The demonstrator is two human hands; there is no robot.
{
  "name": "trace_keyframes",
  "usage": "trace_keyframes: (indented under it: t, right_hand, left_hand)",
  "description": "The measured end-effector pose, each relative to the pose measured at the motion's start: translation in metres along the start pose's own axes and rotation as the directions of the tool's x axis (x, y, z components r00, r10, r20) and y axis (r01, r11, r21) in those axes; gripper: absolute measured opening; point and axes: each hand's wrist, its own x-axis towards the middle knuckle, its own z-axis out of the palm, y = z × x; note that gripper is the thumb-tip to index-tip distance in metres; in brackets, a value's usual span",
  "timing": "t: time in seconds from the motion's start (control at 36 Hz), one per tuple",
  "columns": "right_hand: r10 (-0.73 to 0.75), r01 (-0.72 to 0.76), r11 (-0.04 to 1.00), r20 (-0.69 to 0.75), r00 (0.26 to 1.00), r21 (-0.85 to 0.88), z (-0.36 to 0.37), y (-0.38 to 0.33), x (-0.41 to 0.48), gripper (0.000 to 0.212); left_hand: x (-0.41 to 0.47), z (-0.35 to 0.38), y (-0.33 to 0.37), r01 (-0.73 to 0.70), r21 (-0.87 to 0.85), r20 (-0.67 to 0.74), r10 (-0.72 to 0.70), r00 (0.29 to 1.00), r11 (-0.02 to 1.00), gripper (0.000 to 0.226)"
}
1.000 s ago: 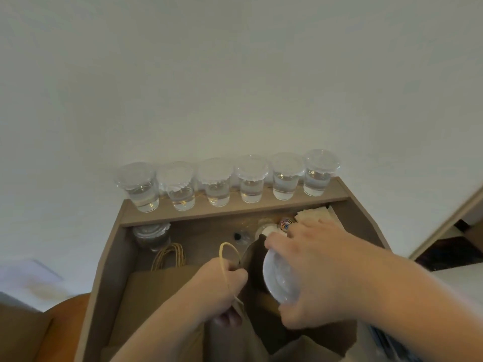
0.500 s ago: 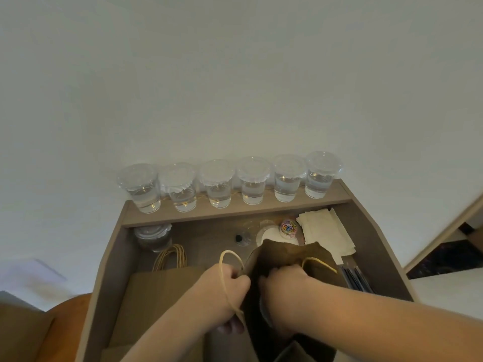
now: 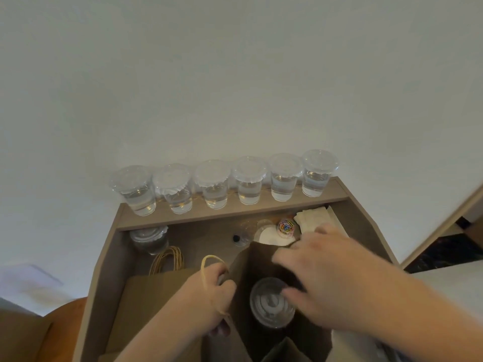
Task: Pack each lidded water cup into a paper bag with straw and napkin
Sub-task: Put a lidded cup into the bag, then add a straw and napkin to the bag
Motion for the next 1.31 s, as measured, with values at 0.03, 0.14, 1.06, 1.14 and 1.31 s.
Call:
trace_keyframes:
  t: [0.03, 0.14, 1.06, 1.14, 1.31]
  right_hand:
    - [0.029, -0.030, 1.000, -0.102, 0.994, -0.002, -0.002, 0.010, -0.010, 0.032]
    - [0.353, -0.297, 0.929, -0.290, 0.890, 0.219, 0.006, 0.042, -0.047, 0.073]
    - [0.772, -0.843, 0.229, 0.437, 0.462, 0.487, 0.280, 0.125, -0.039, 0.049]
    - [0.796, -0.857, 0.326, 0.373, 0.477, 0.400, 0.287, 0.127, -0.034, 0.033]
    - [0.791, -0.833, 0.457, 0.286, 0.541, 0.312, 0.284, 0.120, -0.021, 0.016]
  left_hand:
    - [-0.001, -0.002, -0.003, -0.001, -0.013, -0.019, 0.001, 1.000, 1.000, 0.025]
    - [-0.002, -0.006, -0.012, 0.002, -0.044, -0.045, -0.004, 0.999, 0.999, 0.022]
    - [-0.031, 0.018, 0.001, -0.176, -0.120, -0.180, 0.153, 0.972, 0.977, 0.017]
    - [-0.032, 0.018, -0.001, -0.182, -0.136, -0.204, 0.152, 0.967, 0.974, 0.016]
    - [-0.027, 0.021, -0.007, -0.198, -0.117, -0.203, 0.171, 0.964, 0.973, 0.017]
